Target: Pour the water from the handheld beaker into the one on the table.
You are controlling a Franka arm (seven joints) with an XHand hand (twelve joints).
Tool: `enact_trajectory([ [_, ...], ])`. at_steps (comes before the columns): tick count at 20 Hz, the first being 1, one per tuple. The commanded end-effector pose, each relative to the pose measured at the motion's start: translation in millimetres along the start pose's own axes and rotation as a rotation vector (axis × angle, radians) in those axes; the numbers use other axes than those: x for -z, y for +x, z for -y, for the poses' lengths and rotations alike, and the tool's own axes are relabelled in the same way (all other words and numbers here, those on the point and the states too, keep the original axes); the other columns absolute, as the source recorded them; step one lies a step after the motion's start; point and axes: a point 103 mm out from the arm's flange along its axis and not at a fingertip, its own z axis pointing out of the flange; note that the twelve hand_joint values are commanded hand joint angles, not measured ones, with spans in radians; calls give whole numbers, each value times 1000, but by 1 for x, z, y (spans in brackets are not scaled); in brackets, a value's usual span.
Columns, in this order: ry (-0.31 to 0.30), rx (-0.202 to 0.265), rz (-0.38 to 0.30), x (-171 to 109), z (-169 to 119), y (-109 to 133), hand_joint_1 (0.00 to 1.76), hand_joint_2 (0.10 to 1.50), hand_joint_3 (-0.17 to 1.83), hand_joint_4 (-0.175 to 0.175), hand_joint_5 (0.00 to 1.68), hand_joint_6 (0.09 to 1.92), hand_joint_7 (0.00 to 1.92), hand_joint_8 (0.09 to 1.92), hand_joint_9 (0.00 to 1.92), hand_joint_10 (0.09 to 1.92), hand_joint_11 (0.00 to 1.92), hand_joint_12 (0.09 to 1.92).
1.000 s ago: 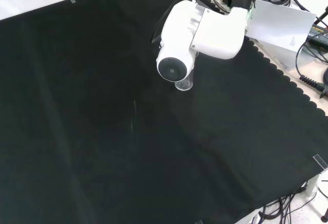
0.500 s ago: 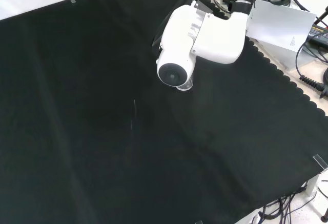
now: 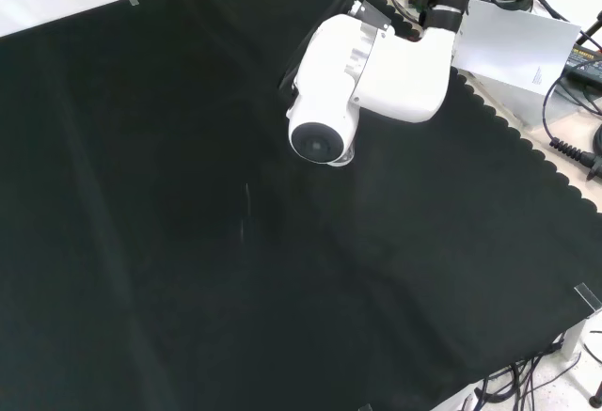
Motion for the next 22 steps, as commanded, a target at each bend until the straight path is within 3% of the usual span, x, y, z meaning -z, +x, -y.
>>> enact_trajectory([
  [1,13,-6,14,1,0,1,1110,584,1006,69,1094,1170,1500,885,1573,637,1350,804],
  [22,52,-20,43,8,3,5,1105,589,1004,79,1087,1181,1499,888,1575,640,1359,802],
])
